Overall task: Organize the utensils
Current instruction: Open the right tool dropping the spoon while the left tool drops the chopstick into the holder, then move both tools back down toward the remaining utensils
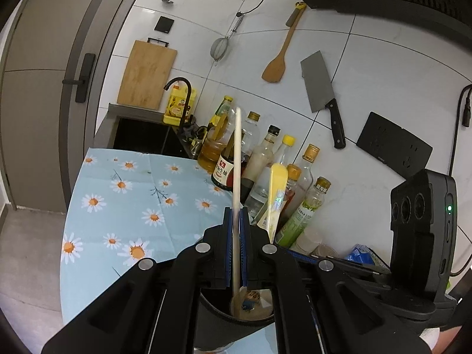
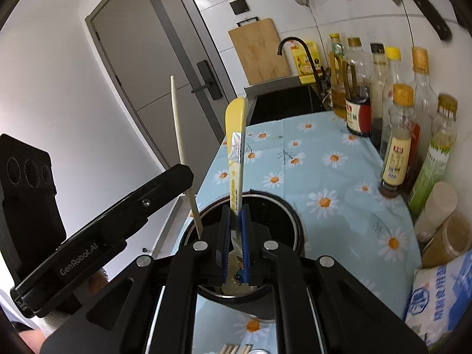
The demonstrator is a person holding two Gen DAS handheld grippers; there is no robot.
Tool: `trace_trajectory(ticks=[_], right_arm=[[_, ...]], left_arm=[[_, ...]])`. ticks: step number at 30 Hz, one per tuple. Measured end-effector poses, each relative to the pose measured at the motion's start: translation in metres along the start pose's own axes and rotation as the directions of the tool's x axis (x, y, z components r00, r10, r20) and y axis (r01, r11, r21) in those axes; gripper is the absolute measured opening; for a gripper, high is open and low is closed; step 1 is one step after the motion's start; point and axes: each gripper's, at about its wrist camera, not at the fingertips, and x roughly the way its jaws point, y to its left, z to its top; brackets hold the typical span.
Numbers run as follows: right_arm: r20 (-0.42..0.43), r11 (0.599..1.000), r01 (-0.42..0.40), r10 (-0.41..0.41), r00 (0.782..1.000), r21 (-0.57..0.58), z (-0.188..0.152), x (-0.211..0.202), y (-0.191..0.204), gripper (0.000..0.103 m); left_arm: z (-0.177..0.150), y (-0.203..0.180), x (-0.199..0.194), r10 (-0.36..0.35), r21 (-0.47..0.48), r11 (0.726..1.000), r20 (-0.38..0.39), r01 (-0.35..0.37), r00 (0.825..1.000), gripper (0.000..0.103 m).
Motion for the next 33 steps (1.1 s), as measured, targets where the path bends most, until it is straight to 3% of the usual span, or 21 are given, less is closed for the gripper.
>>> trace_trajectory(ticks=[4,15,23,33], right_arm=[[-0.001,1.0,-0.015,0.015,1.0,0.017,-0.001,-0.004,-0.002,0.02],[0.019,0.997,-0.028,0.027,0.999,0.073,0.001,-0.024,-0.009,0.021],[0.052,0.999,-0.026,0.024,0.998,0.044,0.001,-0.057,-0.002,0.021],[0.004,1.0,-0.015,0.015,1.0,0.021,-0.018,-0.088,0.003,0.027]], left_arm=[[-0.001,0.003,-0.001,-0.001,-0.023,1.0,-0.024,0.001,1.0,0.016],[0.0,0.003,-0.009,0.0,-0.042,0.999,-0.029,-0.002,1.0,0.016],[0.003,-0.012,-0.034,0.01,0.007,1.0,-0.034,-0.01,0.999,0.025],[-0.015,-0.025,-0.066,0.032,0.019,0.999,-0.103,-0.03,0.994,0.027]])
